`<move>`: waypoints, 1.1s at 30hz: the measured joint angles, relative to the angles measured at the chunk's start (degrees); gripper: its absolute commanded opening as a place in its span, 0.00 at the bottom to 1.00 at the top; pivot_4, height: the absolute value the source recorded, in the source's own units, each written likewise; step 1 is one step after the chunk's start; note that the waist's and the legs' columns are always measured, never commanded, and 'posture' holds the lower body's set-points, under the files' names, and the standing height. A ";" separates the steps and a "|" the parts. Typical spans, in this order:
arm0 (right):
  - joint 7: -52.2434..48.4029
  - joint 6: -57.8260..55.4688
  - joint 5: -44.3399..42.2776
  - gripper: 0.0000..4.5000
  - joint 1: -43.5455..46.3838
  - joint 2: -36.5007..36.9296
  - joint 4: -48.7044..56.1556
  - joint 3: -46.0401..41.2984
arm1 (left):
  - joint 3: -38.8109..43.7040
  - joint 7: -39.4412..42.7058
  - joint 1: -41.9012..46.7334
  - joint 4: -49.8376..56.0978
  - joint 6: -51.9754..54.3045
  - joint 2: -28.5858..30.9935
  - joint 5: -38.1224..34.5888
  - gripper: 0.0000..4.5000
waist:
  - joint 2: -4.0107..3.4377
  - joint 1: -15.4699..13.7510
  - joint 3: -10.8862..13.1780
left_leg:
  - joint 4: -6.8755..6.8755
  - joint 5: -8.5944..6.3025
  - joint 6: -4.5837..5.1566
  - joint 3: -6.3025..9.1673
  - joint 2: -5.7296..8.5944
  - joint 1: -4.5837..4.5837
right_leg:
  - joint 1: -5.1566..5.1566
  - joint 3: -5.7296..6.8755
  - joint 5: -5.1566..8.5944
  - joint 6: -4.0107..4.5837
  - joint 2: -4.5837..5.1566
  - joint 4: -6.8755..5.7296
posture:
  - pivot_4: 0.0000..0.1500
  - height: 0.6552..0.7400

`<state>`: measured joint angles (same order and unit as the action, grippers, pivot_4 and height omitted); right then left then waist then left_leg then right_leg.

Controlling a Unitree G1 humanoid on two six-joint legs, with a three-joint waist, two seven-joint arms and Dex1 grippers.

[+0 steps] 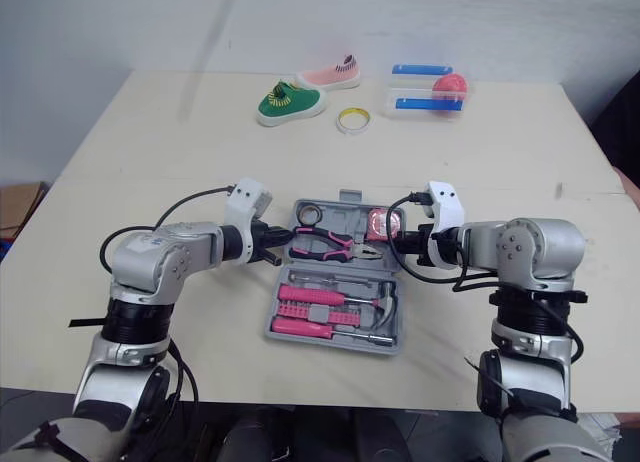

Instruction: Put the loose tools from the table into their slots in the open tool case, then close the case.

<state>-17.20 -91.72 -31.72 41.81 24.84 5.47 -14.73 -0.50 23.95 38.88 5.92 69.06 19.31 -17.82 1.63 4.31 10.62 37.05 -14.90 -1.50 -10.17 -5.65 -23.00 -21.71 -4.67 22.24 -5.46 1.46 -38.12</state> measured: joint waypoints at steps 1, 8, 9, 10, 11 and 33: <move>-0.70 1.22 -0.17 0.01 -1.03 0.51 1.54 0.13 | 0.32 0.21 -0.65 0.38 -1.16 -0.15 -0.15 0.00 | -0.01 -0.05 0.01 | -0.03 0.00 0.00 0.01 0.00 -0.05 | -0.03 0.02 0.00 0.00 0.00 0.05 | 1.00 1.00; -10.17 25.17 3.16 0.01 -11.45 8.30 11.27 5.47 | 0.19 4.36 -5.89 1.11 -19.57 0.33 0.64 0.00 | -0.03 -0.84 0.02 | -0.19 -0.04 -0.07 -0.02 0.14 -0.21 | -0.18 0.04 0.00 -0.01 -0.05 0.33 | 1.00 1.00; -13.51 35.49 6.91 0.01 -15.82 12.55 13.03 9.06 | -0.36 5.78 -7.71 0.79 -25.90 0.58 1.50 0.00 | -0.04 -0.98 0.02 | -0.22 -0.05 -0.07 -0.03 0.19 -0.22 | -0.19 0.04 0.01 -0.02 -0.06 0.41 | 1.00 1.00; -16.04 44.28 10.42 0.01 -19.16 15.44 13.55 11.62 | -0.96 7.10 -9.44 0.56 -31.16 1.22 2.23 0.00 | -0.03 -1.06 0.02 | -0.19 -0.05 -0.07 -0.02 0.20 -0.21 | -0.17 0.04 0.01 -0.03 -0.05 0.51 | 1.00 1.00; -17.61 53.41 13.69 0.01 -22.36 17.08 12.97 13.18 | -1.84 8.17 -10.67 0.01 -36.35 1.87 3.21 0.00 | -0.02 -1.10 0.03 | -0.21 -0.06 -0.07 -0.02 0.19 -0.21 | -0.13 0.04 0.01 -0.03 -0.03 0.56 | 1.00 1.00; -6.70 133.03 44.68 0.79 -42.85 20.80 -14.91 14.66 | -2.25 10.64 -28.28 -12.79 -98.88 12.36 17.60 0.68 | 0.01 0.52 0.05 | -0.13 -0.16 0.17 -0.11 -0.12 0.99 | 1.16 -0.39 -0.08 0.02 0.18 0.56 | 1.00 1.00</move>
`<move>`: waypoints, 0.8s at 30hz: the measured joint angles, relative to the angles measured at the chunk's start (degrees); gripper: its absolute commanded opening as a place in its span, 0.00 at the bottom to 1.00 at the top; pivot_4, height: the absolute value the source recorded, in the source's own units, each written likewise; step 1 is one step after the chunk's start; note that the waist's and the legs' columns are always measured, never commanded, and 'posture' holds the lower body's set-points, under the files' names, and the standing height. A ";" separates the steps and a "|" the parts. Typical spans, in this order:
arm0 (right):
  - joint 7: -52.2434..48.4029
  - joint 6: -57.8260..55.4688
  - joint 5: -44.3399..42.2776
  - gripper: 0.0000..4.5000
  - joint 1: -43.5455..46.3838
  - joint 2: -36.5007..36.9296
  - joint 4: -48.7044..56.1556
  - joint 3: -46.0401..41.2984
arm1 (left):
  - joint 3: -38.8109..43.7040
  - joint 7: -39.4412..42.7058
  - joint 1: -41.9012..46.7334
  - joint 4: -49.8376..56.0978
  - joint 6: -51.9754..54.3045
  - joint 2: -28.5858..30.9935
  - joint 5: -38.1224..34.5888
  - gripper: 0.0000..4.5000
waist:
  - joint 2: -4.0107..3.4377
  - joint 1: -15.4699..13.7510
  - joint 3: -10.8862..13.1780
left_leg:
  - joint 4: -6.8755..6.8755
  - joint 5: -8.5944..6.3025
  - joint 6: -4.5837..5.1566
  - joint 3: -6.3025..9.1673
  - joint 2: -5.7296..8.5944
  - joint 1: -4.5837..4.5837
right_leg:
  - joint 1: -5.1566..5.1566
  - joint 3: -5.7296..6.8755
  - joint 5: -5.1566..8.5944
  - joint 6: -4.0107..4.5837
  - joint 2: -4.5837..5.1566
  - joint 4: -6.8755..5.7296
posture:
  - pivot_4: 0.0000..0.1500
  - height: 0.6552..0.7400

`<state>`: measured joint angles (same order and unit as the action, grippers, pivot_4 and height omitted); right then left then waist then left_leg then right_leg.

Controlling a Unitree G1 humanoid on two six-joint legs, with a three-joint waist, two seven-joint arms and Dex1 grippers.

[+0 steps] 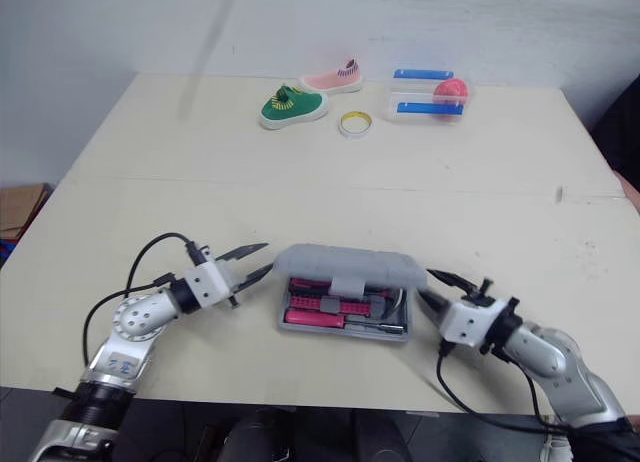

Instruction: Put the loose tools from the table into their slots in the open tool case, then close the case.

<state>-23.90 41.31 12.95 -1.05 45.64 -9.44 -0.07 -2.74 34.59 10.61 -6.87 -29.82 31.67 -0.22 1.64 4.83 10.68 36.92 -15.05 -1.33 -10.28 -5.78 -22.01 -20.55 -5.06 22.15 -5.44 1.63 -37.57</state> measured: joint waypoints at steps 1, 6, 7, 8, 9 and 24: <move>1.44 1.93 1.76 0.90 -0.57 0.79 -0.13 -0.80 | 0.05 0.68 -0.76 0.15 -1.19 1.26 -0.16 0.78 | 0.01 0.15 0.00 | 0.00 0.00 0.00 0.00 -0.01 0.00 | 0.00 0.01 0.00 0.00 -0.01 0.00 | 1.00 1.00; 5.02 8.63 4.40 0.90 -8.73 6.63 -3.19 -7.25 | 7.98 4.16 -7.66 -4.87 2.37 9.29 -5.76 0.78 | 0.13 0.58 0.00 | -0.29 0.00 -0.05 0.09 -0.03 0.11 | 0.03 0.07 0.11 0.16 0.04 0.04 | 1.00 1.00; 4.83 8.78 3.30 0.90 -10.15 7.09 -3.50 -7.76 | 9.44 4.91 -7.65 -5.29 4.62 10.05 -7.44 0.78 | 0.22 0.38 0.03 | -0.32 0.00 -0.05 0.15 -0.02 0.12 | 0.06 0.13 0.11 0.17 0.05 0.04 | 1.00 1.00; 4.49 8.60 1.95 0.90 -11.14 7.37 -3.72 -8.09 | 10.75 5.20 -7.33 -5.35 6.33 10.24 -8.77 0.78 | 0.27 0.14 0.03 | -0.35 0.00 -0.04 0.18 0.02 0.12 | 0.08 0.17 0.11 0.17 0.10 0.04 | 1.00 1.00; 3.21 7.44 -0.95 0.90 -12.49 7.43 -3.51 -8.47 | 11.52 5.46 -6.24 -5.35 8.46 10.08 -10.29 0.78 | 0.28 -0.14 0.02 | -0.37 0.00 0.00 0.25 0.12 0.13 | 0.16 0.24 0.10 0.16 0.18 0.05 | 1.00 1.00; -23.03 -39.13 -39.69 0.00 -26.65 12.12 33.16 -4.88 | -0.05 15.19 18.59 -12.22 22.63 -0.83 -11.69 0.01 | 0.35 -0.89 0.01 | -0.47 0.05 -0.04 0.34 0.12 0.11 | 0.15 0.18 0.02 0.06 -0.10 0.09 | 1.00 1.00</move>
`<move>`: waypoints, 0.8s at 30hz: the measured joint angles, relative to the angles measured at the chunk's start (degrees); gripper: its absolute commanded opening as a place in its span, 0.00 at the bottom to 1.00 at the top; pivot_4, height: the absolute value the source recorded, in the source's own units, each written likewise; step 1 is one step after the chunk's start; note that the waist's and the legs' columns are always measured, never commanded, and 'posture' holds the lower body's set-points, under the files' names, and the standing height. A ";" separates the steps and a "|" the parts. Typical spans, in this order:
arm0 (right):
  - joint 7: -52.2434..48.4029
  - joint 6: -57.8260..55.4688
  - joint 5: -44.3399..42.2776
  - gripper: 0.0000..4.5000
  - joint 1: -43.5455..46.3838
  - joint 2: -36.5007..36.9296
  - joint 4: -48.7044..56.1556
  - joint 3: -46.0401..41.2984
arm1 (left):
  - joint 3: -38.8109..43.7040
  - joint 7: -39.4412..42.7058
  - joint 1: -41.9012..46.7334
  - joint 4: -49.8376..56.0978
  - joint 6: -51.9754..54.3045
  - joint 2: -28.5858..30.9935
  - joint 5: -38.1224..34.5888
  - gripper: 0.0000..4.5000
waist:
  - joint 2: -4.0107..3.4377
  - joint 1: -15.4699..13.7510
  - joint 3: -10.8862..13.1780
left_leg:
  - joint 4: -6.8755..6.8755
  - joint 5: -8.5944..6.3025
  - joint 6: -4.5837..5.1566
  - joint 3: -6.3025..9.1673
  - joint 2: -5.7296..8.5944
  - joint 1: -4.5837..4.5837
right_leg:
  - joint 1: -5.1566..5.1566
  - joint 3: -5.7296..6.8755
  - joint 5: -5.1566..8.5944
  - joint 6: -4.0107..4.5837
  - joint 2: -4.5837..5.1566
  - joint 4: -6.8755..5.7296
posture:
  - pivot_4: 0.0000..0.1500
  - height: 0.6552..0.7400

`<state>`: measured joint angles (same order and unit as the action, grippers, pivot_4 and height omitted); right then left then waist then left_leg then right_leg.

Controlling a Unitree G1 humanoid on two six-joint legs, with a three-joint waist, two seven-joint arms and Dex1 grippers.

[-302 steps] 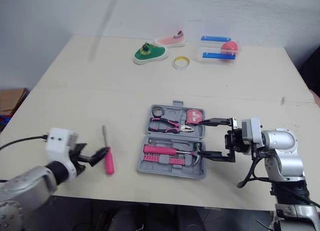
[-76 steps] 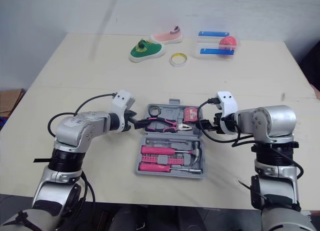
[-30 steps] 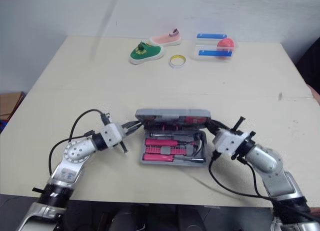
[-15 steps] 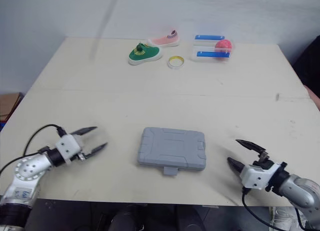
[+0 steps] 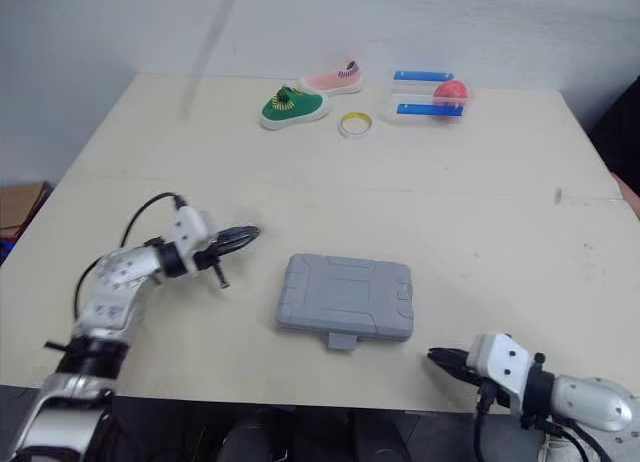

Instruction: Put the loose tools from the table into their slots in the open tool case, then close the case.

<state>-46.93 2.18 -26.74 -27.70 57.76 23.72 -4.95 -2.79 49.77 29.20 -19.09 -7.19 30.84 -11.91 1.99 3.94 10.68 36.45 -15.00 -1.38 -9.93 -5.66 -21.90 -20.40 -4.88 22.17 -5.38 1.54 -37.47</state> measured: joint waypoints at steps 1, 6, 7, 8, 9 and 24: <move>-0.45 -3.13 -0.48 0.00 0.68 -0.03 1.01 0.66 | -1.23 0.74 2.33 -2.81 -0.35 -1.13 1.30 0.01 | 0.00 -0.05 0.00 | 0.03 0.00 0.00 -0.02 0.00 -0.04 | -0.04 -0.01 0.00 0.00 -0.01 0.00 | 1.00 1.00; -1.33 -8.60 3.39 0.00 8.68 -3.50 0.55 7.26 | -5.90 2.96 13.60 -17.11 -3.28 -7.27 6.00 0.01 | 0.03 -0.82 0.02 | 0.61 -0.09 0.04 -0.05 0.13 -0.40 | -0.27 0.06 0.01 -0.02 -0.16 -0.06 | 1.00 1.00; -1.34 -8.71 4.19 0.00 9.63 -4.38 0.15 7.71 | -6.64 3.84 14.60 -18.27 -3.99 -7.54 6.64 0.01 | 0.03 -0.78 0.02 | 0.59 -0.11 0.04 -0.12 0.14 -0.41 | -0.30 0.06 0.01 -0.02 -0.14 -0.06 | 1.00 1.00; -1.46 -8.72 4.66 0.00 10.34 -4.96 -0.20 8.16 | -7.22 4.78 15.32 -19.26 -4.42 -7.74 7.20 0.01 | 0.03 -0.71 0.02 | 0.59 -0.14 0.00 -0.16 0.10 -0.40 | -0.30 0.07 0.01 -0.02 -0.14 -0.04 | 1.00 1.00; -1.65 -8.74 5.07 0.00 11.16 -5.70 -0.63 8.48 | -7.44 5.48 15.70 -19.89 -4.36 -7.95 7.68 0.01 | 0.04 -0.64 0.01 | 0.61 -0.16 -0.03 -0.18 0.03 -0.39 | -0.29 0.09 0.01 -0.02 -0.15 -0.04 | 1.00 1.00; -3.70 -2.89 13.47 0.00 29.81 -14.13 -16.92 11.65 | -8.03 9.41 1.17 1.00 6.96 -2.66 8.57 0.01 | 0.14 0.67 -0.03 | 0.71 -0.02 0.03 -0.10 -0.14 -0.21 | -0.16 0.04 -0.09 0.06 -0.06 -0.31 | 1.00 1.00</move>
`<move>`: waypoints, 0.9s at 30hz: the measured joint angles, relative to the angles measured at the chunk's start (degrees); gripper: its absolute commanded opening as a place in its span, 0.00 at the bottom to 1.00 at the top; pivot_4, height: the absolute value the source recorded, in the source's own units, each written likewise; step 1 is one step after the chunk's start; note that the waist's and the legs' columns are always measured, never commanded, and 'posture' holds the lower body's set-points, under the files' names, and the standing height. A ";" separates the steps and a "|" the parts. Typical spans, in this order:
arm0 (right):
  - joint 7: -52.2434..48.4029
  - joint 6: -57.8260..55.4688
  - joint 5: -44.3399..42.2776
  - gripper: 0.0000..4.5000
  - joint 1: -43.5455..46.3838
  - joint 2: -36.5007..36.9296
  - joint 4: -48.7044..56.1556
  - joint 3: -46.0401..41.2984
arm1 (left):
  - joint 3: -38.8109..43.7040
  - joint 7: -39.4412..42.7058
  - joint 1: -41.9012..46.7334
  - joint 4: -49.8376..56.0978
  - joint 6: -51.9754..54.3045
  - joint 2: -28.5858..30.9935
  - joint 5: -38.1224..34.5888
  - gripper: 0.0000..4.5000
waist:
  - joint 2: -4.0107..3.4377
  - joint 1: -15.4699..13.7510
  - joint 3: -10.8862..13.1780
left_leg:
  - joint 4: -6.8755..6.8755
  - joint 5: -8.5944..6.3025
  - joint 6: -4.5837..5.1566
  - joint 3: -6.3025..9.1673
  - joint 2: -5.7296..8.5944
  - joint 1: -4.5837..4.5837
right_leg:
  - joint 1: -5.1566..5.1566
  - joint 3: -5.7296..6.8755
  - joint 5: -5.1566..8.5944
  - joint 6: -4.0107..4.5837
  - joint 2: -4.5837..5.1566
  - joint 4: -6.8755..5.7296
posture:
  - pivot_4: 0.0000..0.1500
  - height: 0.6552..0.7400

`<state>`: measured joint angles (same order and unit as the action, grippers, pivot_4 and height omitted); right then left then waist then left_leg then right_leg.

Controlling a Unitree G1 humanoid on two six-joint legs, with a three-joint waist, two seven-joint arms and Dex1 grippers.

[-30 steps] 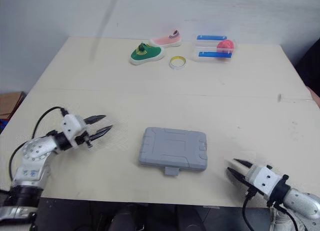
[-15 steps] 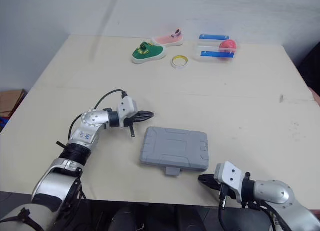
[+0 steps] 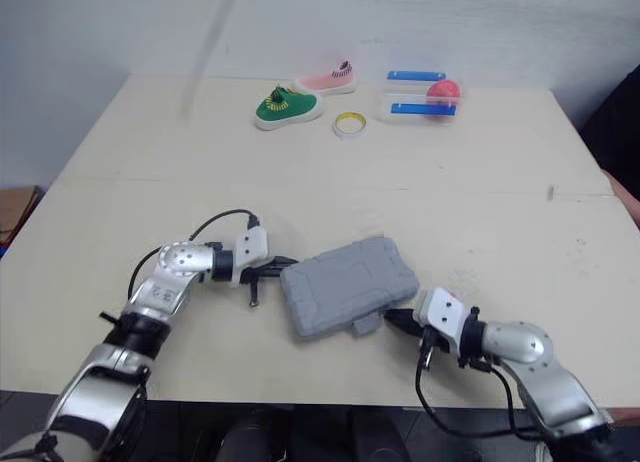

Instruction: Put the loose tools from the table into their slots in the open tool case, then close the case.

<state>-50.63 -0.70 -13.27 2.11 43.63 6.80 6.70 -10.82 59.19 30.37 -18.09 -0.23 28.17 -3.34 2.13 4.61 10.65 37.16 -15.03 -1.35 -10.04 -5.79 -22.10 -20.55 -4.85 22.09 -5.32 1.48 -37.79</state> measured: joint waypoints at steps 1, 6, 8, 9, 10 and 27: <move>-0.07 0.84 0.75 0.00 1.48 -0.39 -1.59 0.19 | 0.86 -0.98 -2.18 3.64 2.27 0.58 -0.26 0.01 | 0.00 0.08 0.00 | 0.00 0.00 0.00 0.00 -0.02 0.00 | 0.00 -0.02 0.00 0.00 0.00 0.00 | 1.00 1.00; 0.25 3.22 2.39 0.00 5.30 -1.68 -7.41 -0.51 | 3.70 -4.77 -8.24 15.61 10.66 1.79 -2.27 0.01 | 0.04 -0.15 -0.02 | 0.04 0.02 0.03 0.08 -0.03 0.00 | 0.08 0.01 0.00 -0.01 0.04 0.00 | 1.00 1.00; 0.54 3.65 2.63 0.00 5.26 -1.67 -7.90 -0.95 | 5.15 -5.63 -8.18 17.17 11.69 2.01 -3.15 0.01 | 0.04 -0.40 -0.02 | 0.03 0.02 0.05 0.09 0.00 0.00 | 0.09 0.02 0.00 -0.01 0.07 0.01 | 1.00 1.00; 0.96 3.99 2.65 0.00 4.62 -1.66 -7.86 -1.51 | 5.92 -5.95 -7.71 17.77 12.18 2.00 -3.79 0.01 | 0.04 -0.58 -0.02 | 0.03 0.02 0.06 0.09 0.02 0.00 | 0.09 0.03 0.00 -0.01 0.06 0.03 | 1.00 1.00; 1.44 4.17 2.65 0.00 3.53 -1.63 -7.60 -2.57 | 6.49 -5.95 -6.76 18.04 12.41 1.97 -4.83 0.01 | 0.04 -1.02 -0.02 | 0.02 0.01 0.07 0.09 0.03 -0.02 | 0.09 0.03 0.00 -0.01 0.06 0.04 | 1.00 1.00; 3.73 -9.52 -4.68 0.00 -15.47 -1.72 16.23 -10.84 | -11.34 0.77 10.91 5.45 3.99 -11.49 -1.98 0.01 | -0.12 -1.46 -0.01 | -0.05 -0.03 0.08 0.11 0.35 -0.09 | 0.03 -0.16 0.04 -0.20 -0.03 0.17 | 1.00 1.00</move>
<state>-46.90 -10.22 -17.95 -13.36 41.91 23.03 -4.13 -22.15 59.96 41.27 -12.64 3.77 16.68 -5.32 2.01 3.16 10.64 37.10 -15.06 -1.27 -9.93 -5.44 -22.20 -20.52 -5.00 22.13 -5.52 1.45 -37.62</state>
